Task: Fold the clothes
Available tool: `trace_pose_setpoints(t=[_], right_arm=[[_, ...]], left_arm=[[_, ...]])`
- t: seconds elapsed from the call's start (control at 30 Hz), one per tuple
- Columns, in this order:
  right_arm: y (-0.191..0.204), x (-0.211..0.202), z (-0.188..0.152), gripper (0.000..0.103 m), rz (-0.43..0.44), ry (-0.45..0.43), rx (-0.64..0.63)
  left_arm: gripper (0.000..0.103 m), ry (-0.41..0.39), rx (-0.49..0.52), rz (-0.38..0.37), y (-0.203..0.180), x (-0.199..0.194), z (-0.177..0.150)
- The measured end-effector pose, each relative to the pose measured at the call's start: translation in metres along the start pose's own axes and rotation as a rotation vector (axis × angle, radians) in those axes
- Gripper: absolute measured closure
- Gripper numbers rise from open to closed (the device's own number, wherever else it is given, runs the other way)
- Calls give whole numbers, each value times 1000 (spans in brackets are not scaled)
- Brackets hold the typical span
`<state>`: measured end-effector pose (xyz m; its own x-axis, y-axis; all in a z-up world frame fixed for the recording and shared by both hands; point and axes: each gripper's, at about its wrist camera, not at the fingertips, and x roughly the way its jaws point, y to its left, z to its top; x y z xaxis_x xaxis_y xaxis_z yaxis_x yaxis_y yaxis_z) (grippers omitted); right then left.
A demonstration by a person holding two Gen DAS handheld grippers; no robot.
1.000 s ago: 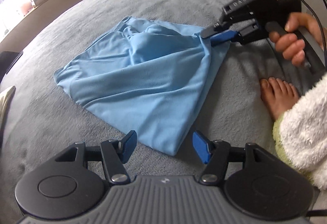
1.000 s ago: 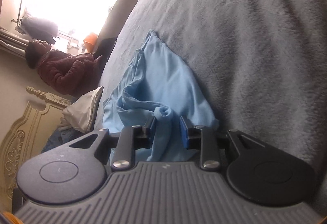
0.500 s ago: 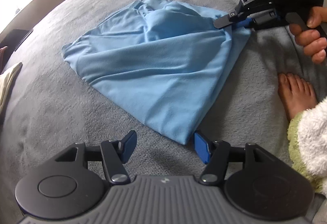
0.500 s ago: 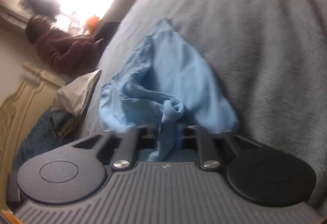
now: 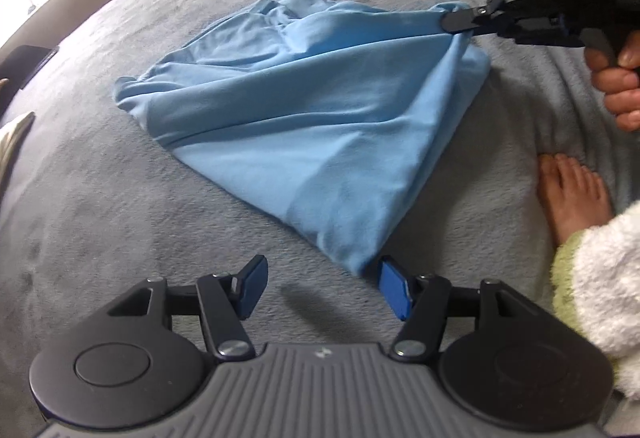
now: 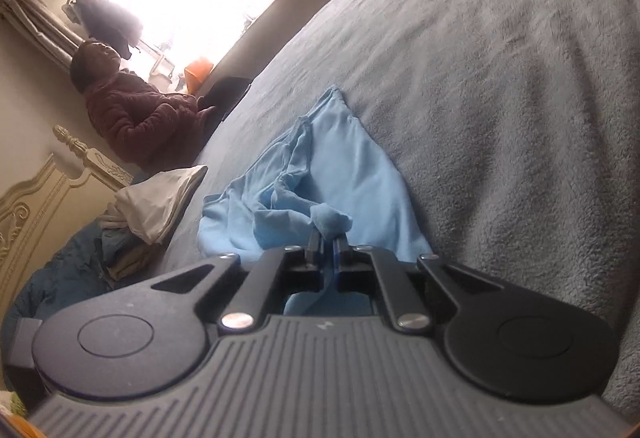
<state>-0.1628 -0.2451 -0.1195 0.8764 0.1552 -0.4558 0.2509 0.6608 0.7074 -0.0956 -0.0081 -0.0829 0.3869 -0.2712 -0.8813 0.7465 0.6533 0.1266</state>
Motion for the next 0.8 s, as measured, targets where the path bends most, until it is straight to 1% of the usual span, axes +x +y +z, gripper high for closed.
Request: trace_pose_setpoints(t=[0.1, 0.23, 0.4, 0.47, 0.53, 0.63, 0.73, 0.8], right_arm=[[2, -5, 3, 101, 10, -26, -13], [-3, 0, 1, 101, -4, -16, 18], [1, 3, -1, 101, -1, -17, 21], [4, 2, 0, 101, 5, -23, 24], [6, -1, 3, 101, 21, -36, 27], [10, -5, 6, 101, 42, -50, 27], [12, -6, 9, 101, 60, -54, 34], [13, -6, 11, 101, 71, -55, 42]], left_arm=[[41, -14, -2, 0, -1, -1, -1], [41, -38, -12, 6, -1, -2, -2], [41, -87, 19, 7, -17, 2, -2], [41, -99, 12, 26, -21, 6, 0], [41, -96, -12, 44, -22, 10, 2], [41, -94, -68, 45, -16, 12, 5], [41, -102, -145, 21, -6, 11, 6], [40, -113, -201, -13, 1, 9, 6]])
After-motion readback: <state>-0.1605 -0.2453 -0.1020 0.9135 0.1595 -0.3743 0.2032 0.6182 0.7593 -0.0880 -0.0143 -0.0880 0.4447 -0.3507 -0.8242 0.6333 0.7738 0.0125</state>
